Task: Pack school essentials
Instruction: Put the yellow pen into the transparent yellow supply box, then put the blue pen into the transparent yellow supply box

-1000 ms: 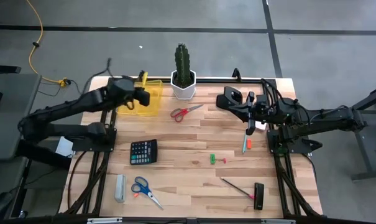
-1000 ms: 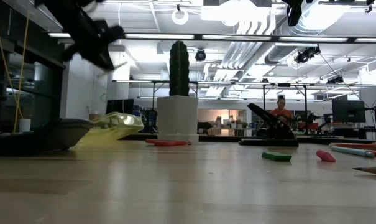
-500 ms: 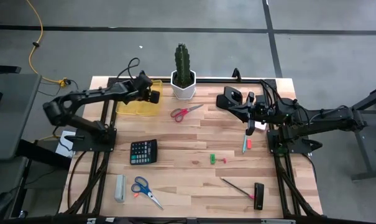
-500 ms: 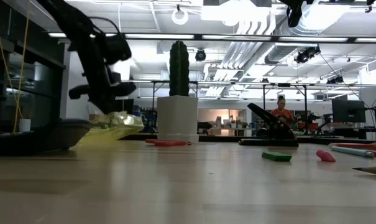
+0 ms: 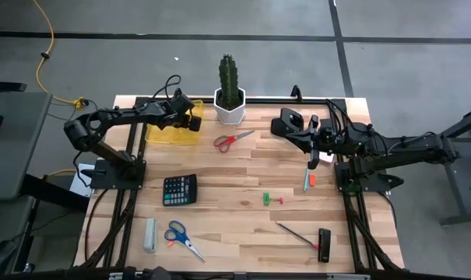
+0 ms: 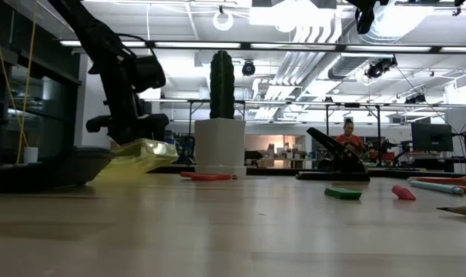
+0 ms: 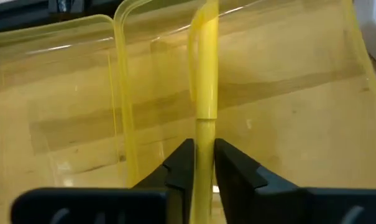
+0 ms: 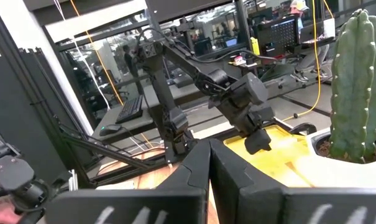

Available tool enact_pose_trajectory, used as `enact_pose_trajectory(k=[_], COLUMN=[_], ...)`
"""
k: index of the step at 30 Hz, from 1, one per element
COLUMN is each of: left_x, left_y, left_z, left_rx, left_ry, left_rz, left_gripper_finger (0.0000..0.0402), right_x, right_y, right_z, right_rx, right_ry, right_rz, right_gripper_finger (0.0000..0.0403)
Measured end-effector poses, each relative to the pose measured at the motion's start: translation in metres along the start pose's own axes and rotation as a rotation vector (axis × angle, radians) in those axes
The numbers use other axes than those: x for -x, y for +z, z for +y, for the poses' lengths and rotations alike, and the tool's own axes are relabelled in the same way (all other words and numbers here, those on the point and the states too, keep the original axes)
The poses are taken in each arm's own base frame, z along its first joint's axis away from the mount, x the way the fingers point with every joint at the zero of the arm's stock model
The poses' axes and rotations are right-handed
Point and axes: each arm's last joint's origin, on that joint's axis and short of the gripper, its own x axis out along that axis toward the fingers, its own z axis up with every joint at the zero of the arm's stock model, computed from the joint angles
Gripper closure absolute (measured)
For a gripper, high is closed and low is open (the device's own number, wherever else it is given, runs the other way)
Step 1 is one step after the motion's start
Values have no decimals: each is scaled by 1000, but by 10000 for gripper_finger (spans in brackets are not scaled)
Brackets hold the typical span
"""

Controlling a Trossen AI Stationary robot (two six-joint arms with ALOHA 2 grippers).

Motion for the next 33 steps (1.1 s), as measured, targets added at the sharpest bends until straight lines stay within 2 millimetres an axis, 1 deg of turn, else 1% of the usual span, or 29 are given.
enact_pose_trajectory(k=[7,10,14,16,18,20,22,25,27,30,33], left_x=[13,27,66,92,122,150,178,207,218,228,234], left_y=[4,10,27,31,30,23,12,-12,-29,-49,-59], left_z=[2,2,0,-3,-6,-9,-14,-19,-22,-25,-26], left_rx=[-21,-33,-20,-22,-30,-59,-118,-205,-235,-247,-281], left_ry=[-32,-81,-269,-404,-544,-677,-814,-1020,-1151,-1299,-1349], left_rz=[-40,-64,-155,-244,-365,-496,-631,-793,-850,-888,-925], left_gripper_finger=[266,240,221,219,219,220,222,224,225,225,225], right_x=[0,0,0,0,0,0,0,0,0,0,0], right_y=[0,0,0,0,0,0,0,0,0,0,0], right_z=[0,0,0,0,0,0,0,0,0,0,0], right_rx=[1,0,7,7,9,10,10,10,10,10,8], right_ry=[0,0,0,0,0,0,0,0,0,0,0], right_rz=[0,0,0,-1,-1,-1,-1,-1,-1,-1,-1], right_gripper_finger=[402,402,402,402,402,402,402,402,402,402,402])
